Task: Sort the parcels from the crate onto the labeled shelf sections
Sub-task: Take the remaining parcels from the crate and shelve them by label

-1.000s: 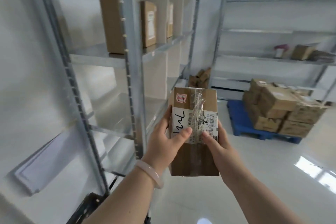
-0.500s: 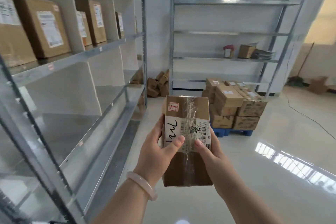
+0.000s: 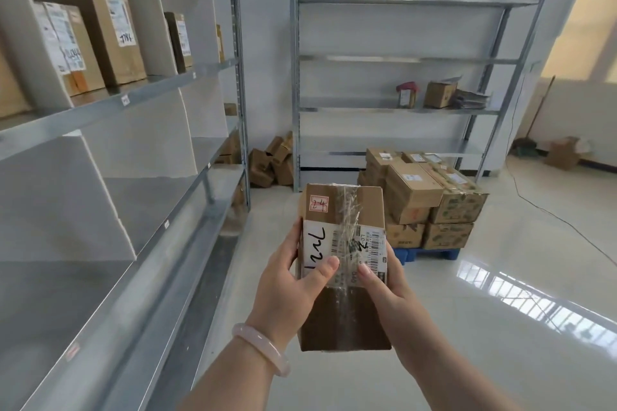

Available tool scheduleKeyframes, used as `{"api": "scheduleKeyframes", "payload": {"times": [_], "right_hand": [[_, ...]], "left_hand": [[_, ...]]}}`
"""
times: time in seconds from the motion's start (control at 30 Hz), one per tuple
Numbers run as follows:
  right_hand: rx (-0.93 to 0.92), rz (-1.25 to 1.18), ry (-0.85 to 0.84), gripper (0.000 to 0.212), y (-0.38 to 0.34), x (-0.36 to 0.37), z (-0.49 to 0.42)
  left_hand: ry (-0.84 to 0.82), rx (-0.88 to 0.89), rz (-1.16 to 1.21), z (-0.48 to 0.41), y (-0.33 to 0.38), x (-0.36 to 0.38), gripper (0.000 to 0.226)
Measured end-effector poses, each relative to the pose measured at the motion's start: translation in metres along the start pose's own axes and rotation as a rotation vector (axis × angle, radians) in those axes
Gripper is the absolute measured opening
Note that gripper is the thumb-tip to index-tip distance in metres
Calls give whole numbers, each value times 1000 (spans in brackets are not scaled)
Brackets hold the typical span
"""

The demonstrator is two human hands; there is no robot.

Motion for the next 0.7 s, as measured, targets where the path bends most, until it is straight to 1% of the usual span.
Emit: {"api": "scheduleKeyframes", "payload": {"times": [0.13,0.3,0.53,0.7], "right_hand": [[11,11,20,51,0,10,-71],[56,32,78,47,0,14,-145],[134,41,145,52,17,-6,-228],[145,21,130,50,34,-30,-300]], "left_hand": [[-26,5,56,-67,-22,-20,67],[-85,-15,91,-146,-45,-32,70],[-125,-80,102,-225,-86,-20,68],[-120,-140,101,-291,-116,-7,69]]}}
Point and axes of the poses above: each hand's wrist, its own z-axis away from the middle knuckle, its own x-axis out of the palm, y = z × x, the point moved 5 cm from there along -z, towards the middle knuckle, and after that the axes turned 5 degrees about -y, right-handed, at the moved point
